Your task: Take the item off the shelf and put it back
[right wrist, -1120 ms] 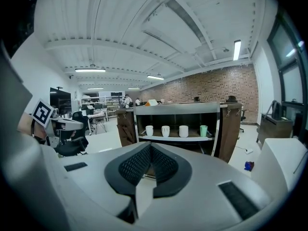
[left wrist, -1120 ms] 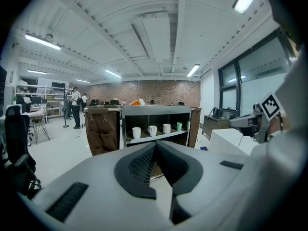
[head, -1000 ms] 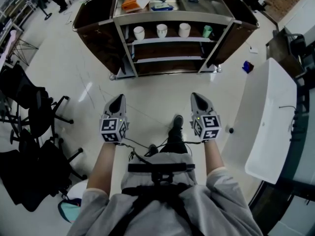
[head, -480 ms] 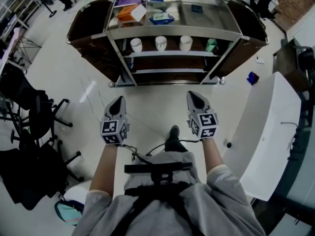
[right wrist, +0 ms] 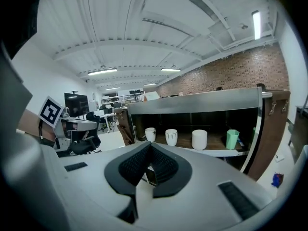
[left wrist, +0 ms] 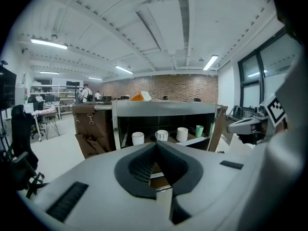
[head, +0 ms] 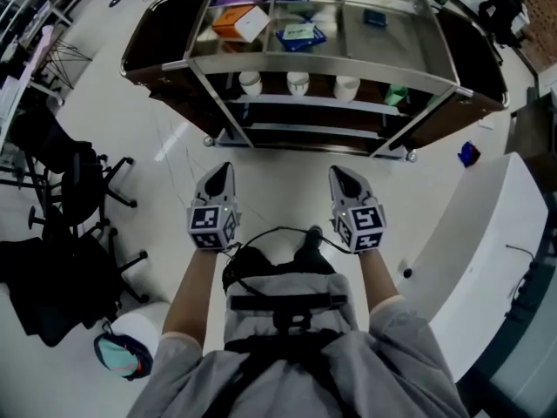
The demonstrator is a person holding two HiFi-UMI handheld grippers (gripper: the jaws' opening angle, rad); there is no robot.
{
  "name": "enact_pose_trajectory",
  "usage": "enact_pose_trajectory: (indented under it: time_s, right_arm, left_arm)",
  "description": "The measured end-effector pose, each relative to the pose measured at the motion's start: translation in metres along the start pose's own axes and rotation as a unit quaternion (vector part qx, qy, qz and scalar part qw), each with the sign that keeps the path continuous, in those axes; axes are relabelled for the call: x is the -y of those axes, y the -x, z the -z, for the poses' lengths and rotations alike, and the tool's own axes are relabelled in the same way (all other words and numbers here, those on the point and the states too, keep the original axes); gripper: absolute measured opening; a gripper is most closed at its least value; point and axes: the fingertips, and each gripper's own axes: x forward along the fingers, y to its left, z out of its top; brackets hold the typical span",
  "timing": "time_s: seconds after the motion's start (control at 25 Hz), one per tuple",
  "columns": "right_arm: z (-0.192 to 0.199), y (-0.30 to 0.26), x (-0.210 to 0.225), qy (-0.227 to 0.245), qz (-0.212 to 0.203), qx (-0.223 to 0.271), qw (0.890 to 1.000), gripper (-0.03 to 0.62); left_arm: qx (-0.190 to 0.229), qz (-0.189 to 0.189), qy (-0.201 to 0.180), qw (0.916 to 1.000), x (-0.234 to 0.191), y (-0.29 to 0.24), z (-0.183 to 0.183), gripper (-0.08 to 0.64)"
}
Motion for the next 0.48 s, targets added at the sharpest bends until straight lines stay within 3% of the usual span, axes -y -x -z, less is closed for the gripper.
enact_pose_trajectory:
  time_s: [0.2,0.48]
  right_arm:
    - [0.002,-0.024,-0.008,-0.021,-0.006,-0.002,1.000,0.009]
    - [0.004,-0.043,-0.021,-0.022,0.029,-0.005,0.999,0.009]
  left_arm:
    - [-0.012,0.019,-0.005,0.9997,-0.008,-0.032,0.002,0.006]
    - [-0.050,0.040,0.008,0.9980,-0.034,-0.085,0.012,0.007]
